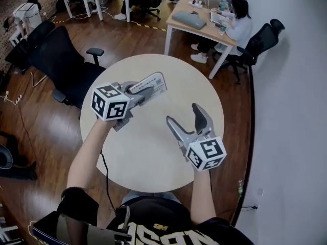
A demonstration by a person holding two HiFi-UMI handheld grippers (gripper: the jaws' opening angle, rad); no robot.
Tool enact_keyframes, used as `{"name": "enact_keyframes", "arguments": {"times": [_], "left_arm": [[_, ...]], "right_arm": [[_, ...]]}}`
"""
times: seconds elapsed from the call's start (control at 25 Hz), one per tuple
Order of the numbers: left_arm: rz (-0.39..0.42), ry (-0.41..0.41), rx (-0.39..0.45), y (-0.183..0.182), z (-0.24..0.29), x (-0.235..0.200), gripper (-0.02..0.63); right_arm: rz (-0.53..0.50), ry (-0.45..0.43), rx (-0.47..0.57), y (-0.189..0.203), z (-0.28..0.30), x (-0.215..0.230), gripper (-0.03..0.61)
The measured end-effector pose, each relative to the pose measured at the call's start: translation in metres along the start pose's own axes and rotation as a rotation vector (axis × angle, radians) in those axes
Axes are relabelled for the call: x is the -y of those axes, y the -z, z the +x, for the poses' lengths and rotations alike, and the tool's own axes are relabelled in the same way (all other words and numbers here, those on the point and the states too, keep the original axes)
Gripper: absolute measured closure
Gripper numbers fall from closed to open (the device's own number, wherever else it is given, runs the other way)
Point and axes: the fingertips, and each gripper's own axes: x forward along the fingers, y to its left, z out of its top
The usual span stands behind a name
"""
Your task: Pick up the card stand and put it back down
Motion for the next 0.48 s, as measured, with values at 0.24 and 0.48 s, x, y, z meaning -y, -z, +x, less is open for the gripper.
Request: {"name": "enact_keyframes", "arguments": {"times": [0.24,0.48], "left_arm": [[0.150,-0.274,0.170,-0.042,-0.094,0.023,0.597],[0.176,-0.484,0.313,-0.047,-0.139,0.041,0.597]], "right_arm": [[0.012,0.020,0.064,-0.044,-0.003,-0.016,0.174],[0.029,0.077,0.094,-0.058,0.002,-0.016,0.189]]}}
